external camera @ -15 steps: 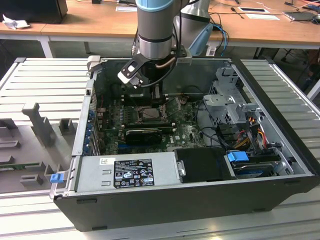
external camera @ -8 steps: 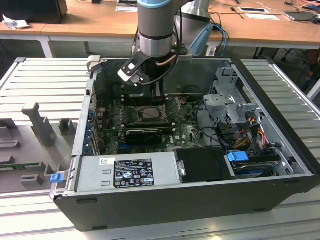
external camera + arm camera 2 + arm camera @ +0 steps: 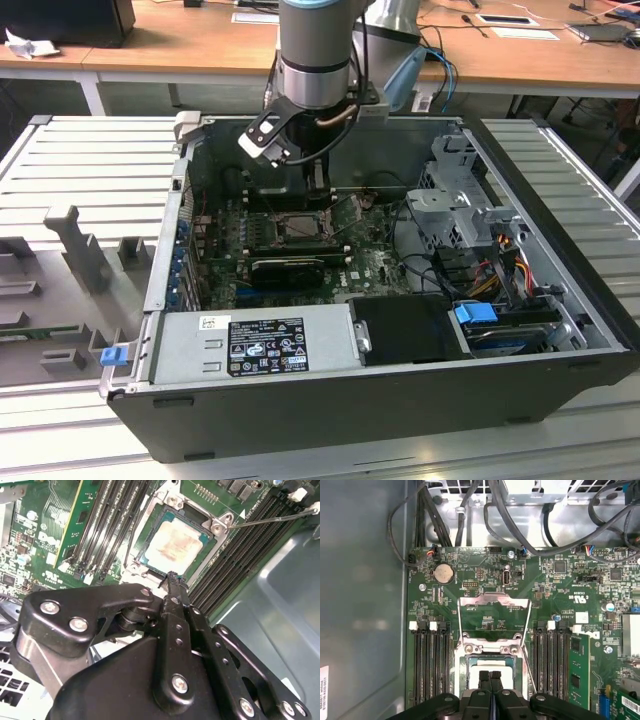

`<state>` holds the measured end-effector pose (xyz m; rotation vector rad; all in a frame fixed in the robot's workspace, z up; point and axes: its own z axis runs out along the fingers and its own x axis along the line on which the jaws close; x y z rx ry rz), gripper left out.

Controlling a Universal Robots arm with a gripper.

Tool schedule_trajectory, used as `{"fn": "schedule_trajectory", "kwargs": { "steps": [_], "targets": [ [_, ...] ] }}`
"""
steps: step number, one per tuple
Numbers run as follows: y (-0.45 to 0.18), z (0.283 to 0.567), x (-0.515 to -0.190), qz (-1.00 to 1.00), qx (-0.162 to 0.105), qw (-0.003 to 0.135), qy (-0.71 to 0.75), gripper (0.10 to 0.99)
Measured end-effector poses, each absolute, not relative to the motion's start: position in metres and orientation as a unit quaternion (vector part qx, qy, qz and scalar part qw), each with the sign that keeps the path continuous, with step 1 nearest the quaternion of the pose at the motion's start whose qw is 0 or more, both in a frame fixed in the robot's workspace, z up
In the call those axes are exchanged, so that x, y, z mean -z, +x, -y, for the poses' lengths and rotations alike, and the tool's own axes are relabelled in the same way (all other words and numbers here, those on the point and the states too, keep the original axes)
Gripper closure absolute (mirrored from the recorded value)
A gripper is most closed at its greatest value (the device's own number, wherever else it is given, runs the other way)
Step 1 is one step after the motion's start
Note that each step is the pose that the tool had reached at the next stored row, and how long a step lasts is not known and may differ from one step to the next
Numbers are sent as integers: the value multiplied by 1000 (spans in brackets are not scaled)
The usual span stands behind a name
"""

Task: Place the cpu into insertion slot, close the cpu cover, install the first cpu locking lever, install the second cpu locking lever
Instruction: 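Close the cpu cover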

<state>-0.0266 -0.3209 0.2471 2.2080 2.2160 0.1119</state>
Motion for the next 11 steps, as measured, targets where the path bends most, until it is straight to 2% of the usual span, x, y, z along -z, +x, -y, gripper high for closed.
{"fn": "schedule_trajectory", "kwargs": {
  "steps": [11],
  "targets": [
    [-21, 321, -257, -708, -35, 5, 705, 980]
  ]
}}
